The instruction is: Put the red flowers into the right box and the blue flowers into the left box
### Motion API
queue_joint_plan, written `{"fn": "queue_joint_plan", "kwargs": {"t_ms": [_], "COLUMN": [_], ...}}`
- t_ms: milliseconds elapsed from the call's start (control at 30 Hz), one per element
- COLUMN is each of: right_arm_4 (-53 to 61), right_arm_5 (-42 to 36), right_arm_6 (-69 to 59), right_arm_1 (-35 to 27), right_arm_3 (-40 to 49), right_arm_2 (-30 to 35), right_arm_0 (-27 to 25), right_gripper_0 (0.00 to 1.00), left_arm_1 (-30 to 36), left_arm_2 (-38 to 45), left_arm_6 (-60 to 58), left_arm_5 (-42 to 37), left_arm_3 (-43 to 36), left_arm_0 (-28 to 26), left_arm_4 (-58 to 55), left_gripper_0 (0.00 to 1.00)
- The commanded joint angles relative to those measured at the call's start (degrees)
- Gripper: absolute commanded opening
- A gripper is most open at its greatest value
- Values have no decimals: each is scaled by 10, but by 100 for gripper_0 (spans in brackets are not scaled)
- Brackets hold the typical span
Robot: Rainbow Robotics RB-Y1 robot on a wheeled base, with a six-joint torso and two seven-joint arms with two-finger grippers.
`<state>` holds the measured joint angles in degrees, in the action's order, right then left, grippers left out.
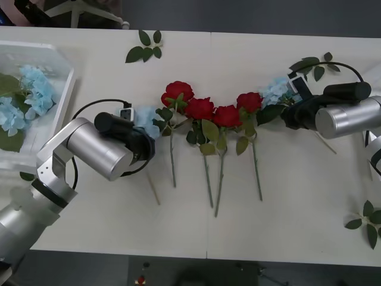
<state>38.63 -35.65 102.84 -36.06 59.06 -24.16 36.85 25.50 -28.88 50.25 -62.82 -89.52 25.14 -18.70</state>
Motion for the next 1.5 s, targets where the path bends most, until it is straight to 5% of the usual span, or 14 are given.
{"fn": "queue_joint_plan", "kwargs": {"t_ms": [33, 300, 600, 733, 1000, 1333, 1433, 1467, 1500], "right_arm_4": [-8, -7, 51, 127, 315, 508, 568, 596, 624], "right_arm_5": [1, 1, 3, -50, -231, -284, -279, -279, -277], "right_arm_6": [-15, -16, -10, 7, 81, 198, 232, 247, 257], "right_arm_1": [13, 14, 14, 0, -7, -6, -6, -3, -1], "right_arm_3": [-11, -12, -7, 62, 175, 280, 302, 308, 311], "right_arm_2": [3, 4, 25, 69, 185, 177, 163, 159, 154], "right_arm_0": [0, 0, -1, -8, -27, -26, -26, -26, -26], "right_gripper_0": [0, 0, 0, 0, 0, 0, 0, 0, 0], "left_arm_1": [-1, 27, 178, 299, 402, 402, 402, 402, 402], "left_arm_2": [0, 0, 56, 143, 235, 233, 229, 226, 225], "left_arm_6": [-17, -17, -9, 85, 270, 372, 383, 383, 383], "left_arm_5": [5, -11, -153, -231, -173, 49, 73, 76, 77], "left_arm_3": [-9, -50, -281, -375, -348, -164, -140, -137, -137], "left_arm_0": [11, 8, -10, -55, -179, -186, -186, -187, -187], "left_arm_4": [3, 5, -74, -166, -120, -100, -101, -101, -101], "left_gripper_0": [2, 0, 0, 0, 0, 2, 8, 19, 49]}}
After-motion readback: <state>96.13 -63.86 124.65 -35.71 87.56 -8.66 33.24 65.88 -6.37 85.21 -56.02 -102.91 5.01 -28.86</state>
